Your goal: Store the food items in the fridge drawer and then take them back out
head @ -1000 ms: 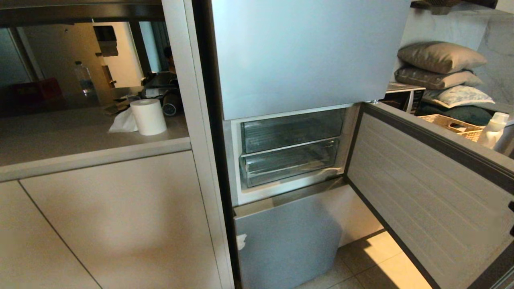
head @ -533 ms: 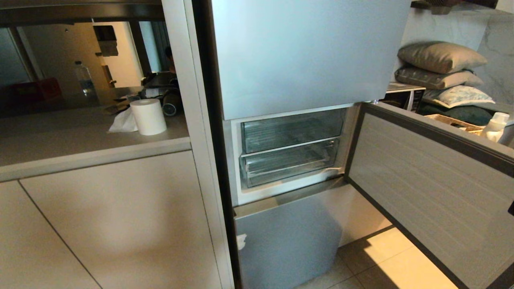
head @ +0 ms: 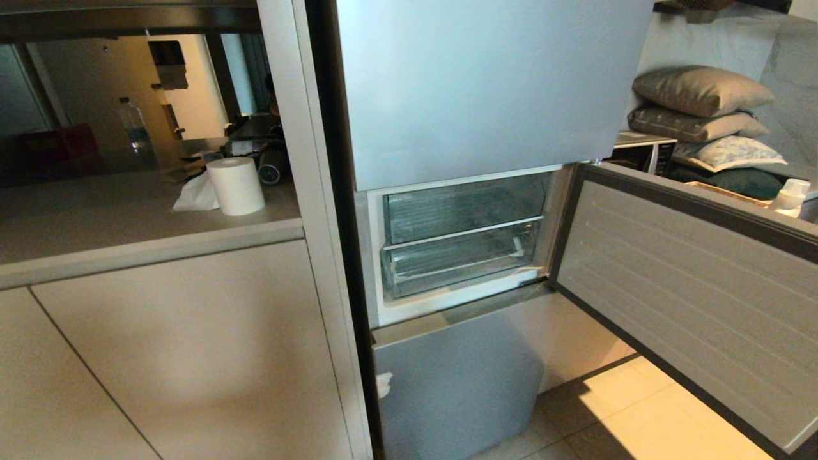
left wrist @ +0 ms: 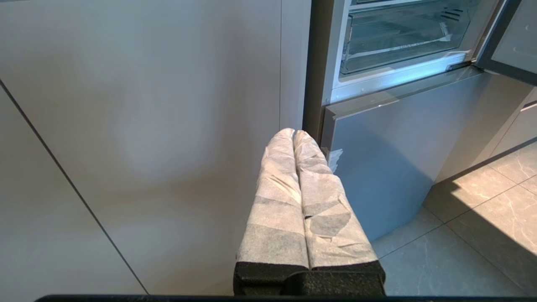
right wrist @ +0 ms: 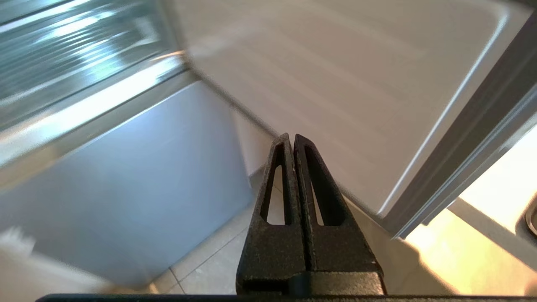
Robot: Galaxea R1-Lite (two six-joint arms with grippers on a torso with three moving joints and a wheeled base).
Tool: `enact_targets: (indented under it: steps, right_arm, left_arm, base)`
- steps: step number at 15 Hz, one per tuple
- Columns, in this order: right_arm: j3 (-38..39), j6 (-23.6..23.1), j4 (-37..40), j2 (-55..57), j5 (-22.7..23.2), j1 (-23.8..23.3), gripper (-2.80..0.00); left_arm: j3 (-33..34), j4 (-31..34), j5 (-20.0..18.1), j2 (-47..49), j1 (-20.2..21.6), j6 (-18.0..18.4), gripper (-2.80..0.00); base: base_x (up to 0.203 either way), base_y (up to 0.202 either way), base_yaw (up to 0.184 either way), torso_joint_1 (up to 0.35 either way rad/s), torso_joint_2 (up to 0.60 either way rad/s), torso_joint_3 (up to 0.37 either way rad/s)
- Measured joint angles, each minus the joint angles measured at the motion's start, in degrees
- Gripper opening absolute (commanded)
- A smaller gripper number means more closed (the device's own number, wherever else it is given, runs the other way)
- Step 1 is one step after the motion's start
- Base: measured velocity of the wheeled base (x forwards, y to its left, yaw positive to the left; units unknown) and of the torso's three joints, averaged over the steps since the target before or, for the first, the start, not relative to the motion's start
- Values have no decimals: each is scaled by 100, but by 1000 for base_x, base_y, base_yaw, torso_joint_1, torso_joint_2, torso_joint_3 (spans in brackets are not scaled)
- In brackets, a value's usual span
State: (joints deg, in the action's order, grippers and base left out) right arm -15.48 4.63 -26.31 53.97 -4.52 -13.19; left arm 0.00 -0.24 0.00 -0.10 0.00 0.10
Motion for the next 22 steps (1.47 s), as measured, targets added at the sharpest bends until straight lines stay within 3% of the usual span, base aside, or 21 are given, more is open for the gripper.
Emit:
enact_targets:
  steps: [4,7,10,12,16,22]
  right_arm:
    - [781,-408,366,-1957,837,2,-280]
    - [1257,-599,1243,-3198,1259,7,-280]
    - [1421,-667,2210,-3623,1760,33,-280]
    - [1410,-693,2266,-3705,1591,393,-280]
    - [1507,-747,2615,-4222,490,1084,-280]
    - [1542,-498,2642,-5269,317,1253,-280]
  left_arm:
    - [0,0,0,0,0,0,-280]
    - [0,-5,0,0,0,-7,-280]
    - [0,-6,0,0,0,-10,-280]
    - [0,-5,0,0,0,-10,-280]
    - [0,-6,0,2,0,-10,-280]
    - [0,-7,2,2,0,-10,-280]
  base:
    - [0,0,0,0,0,0]
    - [0,0,0,0,0,0]
    - [0,0,0,0,0,0]
    - [0,0,0,0,0,0]
    - [0,0,0,0,0,0]
    - [0,0,0,0,0,0]
